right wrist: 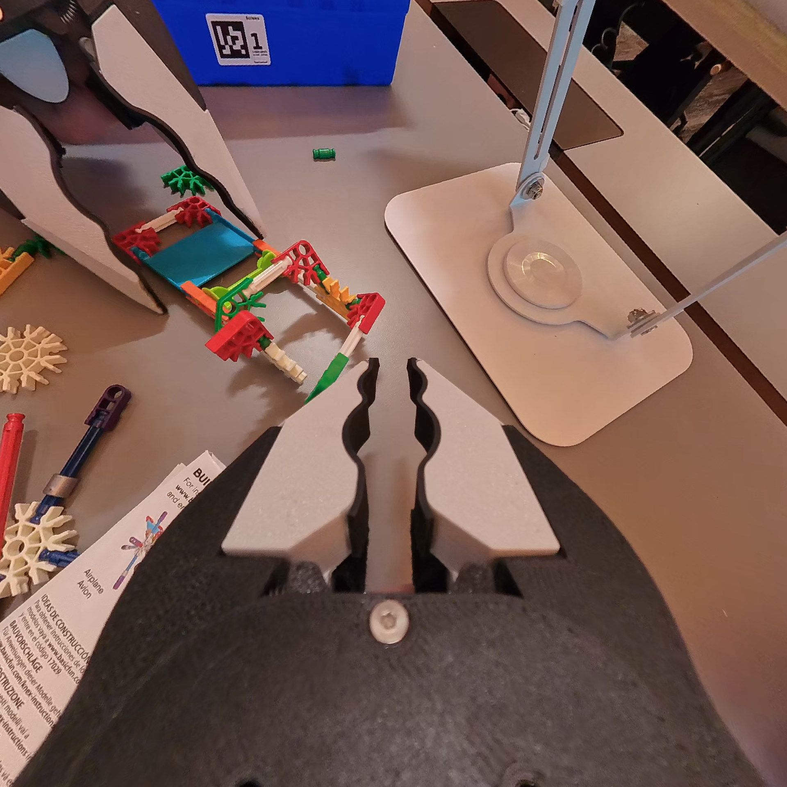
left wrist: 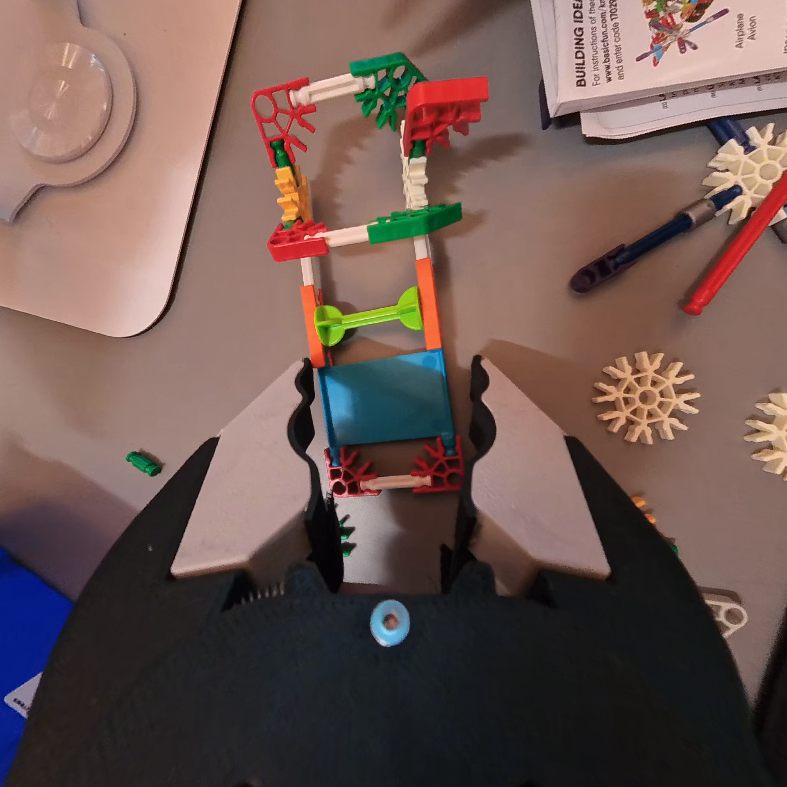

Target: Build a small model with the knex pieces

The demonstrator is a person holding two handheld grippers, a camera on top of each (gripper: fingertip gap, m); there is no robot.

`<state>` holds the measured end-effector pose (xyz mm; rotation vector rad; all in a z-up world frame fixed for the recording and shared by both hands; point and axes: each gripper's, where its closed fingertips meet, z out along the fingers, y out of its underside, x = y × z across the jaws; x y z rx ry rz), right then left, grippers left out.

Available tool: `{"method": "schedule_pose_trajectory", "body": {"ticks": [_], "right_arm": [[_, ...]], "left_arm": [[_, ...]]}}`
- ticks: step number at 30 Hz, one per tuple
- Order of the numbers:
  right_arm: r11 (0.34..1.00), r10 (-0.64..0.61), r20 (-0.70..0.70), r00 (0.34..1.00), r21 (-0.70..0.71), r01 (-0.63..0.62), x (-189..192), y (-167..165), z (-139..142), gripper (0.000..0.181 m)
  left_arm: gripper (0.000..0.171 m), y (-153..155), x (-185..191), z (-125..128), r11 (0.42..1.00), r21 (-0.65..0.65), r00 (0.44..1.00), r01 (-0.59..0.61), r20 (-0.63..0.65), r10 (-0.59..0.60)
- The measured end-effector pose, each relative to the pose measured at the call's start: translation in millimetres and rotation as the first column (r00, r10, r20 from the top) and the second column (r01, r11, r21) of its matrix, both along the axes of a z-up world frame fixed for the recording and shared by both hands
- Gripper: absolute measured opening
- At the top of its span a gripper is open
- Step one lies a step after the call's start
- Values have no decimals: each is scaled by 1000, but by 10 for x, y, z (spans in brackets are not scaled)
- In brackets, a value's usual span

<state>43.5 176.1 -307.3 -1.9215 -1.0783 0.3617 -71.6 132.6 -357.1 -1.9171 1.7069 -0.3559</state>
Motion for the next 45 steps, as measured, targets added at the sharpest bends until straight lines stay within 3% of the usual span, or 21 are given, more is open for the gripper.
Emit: {"method": "schedule_pose_trajectory", "body": {"ticks": [19, 30, 45], "right_arm": [[1000, 3, 26, 1000, 14, -3, -23, -1, -29, 13], [999, -18, 33, 999, 31, 17, 12, 27, -24, 13], [999, -31, 33, 999, 42, 29, 37, 42, -4, 13]], "left_arm": [[73, -267, -26, 34, 997, -29, 995, 78, -54, -80], [69, -290, -58, 568, 993, 111, 996, 38, 80, -47], [62, -103, 214, 527, 945, 326, 993, 19, 106, -57]]}}
